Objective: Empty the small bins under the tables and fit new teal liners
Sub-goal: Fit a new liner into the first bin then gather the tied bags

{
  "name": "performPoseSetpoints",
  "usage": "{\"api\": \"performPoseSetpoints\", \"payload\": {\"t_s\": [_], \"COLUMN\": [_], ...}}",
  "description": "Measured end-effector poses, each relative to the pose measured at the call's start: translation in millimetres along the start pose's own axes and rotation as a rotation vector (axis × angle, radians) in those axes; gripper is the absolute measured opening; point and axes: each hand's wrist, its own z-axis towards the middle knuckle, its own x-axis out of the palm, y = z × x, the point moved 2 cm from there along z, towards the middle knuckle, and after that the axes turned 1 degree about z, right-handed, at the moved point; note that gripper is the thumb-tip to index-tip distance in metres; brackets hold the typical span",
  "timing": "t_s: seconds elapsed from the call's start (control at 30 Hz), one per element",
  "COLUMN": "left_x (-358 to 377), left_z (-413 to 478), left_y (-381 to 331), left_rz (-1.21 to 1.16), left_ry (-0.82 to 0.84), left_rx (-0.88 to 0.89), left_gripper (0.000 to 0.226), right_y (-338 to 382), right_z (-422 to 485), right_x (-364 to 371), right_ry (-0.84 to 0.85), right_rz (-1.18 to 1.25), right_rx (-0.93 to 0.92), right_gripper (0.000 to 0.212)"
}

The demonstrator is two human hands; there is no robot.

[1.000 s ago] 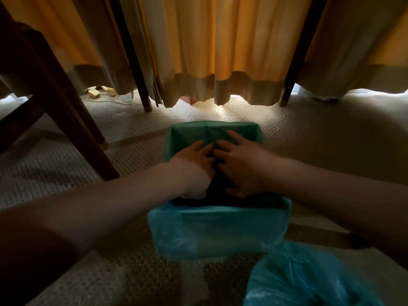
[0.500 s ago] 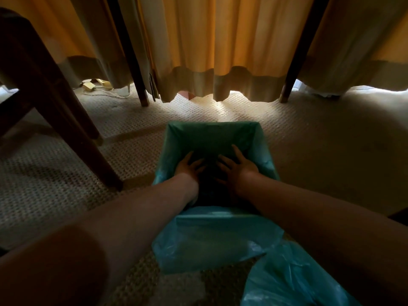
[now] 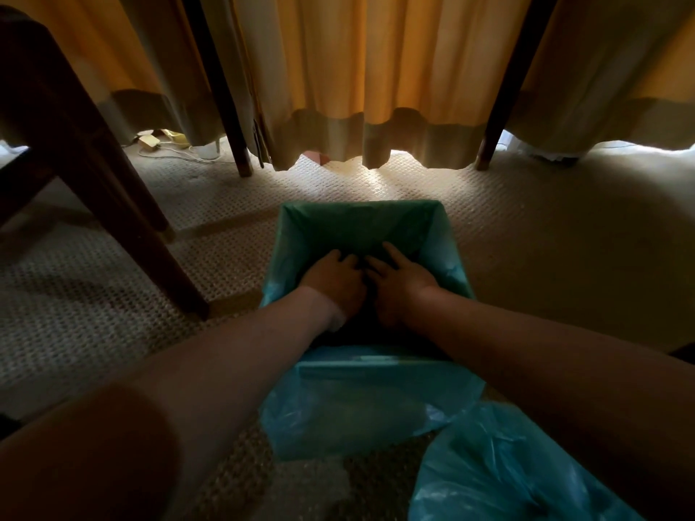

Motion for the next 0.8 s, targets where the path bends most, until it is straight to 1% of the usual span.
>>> {"api": "performPoseSetpoints", "payload": {"t_s": [0.1,0.17,0.23,0.27,0.33,0.4,0.47,0.53,0.6,0.7,0.8], "left_x": [7,11,18,20,14,6,0,0,3,6,4], "left_z": [8,11,15,14,9,4,-2,-7,-11,-15,-19], "left_y": [2,4,4,4,4,2,4,10,18,24,23], "left_rz": [0.1,0.209,0.306,0.306,0.245,0.197,0.22,0.28,0.309,0.308,0.21], "left_ry": [0.039,0.053,0.05,0.061,0.05,0.029,0.01,0.046,0.116,0.189,0.159], "left_rx": [0.017,0.044,0.059,0.053,0.052,0.034,0.014,-0.031,-0.091,-0.107,-0.102], "left_gripper": [0.043,0.044,0.046,0.047,0.048,0.049,0.051,0.058,0.062,0.063,0.066], "right_y": [-2,-5,-6,-5,-2,1,-3,-14,-22,-22,-20], "right_z": [2,2,3,2,-3,-10,-16,-20,-22,-18,-17], "right_x": [12,12,12,11,4,-2,-4,0,3,6,3], "right_ry": [0.067,0.075,0.049,0.037,-0.039,-0.115,-0.166,-0.152,-0.108,-0.054,-0.069], "right_rz": [-0.284,-0.391,-0.392,-0.371,-0.334,-0.37,-0.44,-0.434,-0.418,-0.419,-0.373], "right_rx": [0.02,0.029,0.034,0.031,0.002,0.004,0.03,0.121,0.201,0.222,0.224], "right_gripper": [0.068,0.072,0.071,0.069,0.064,0.062,0.063,0.07,0.078,0.081,0.082]}}
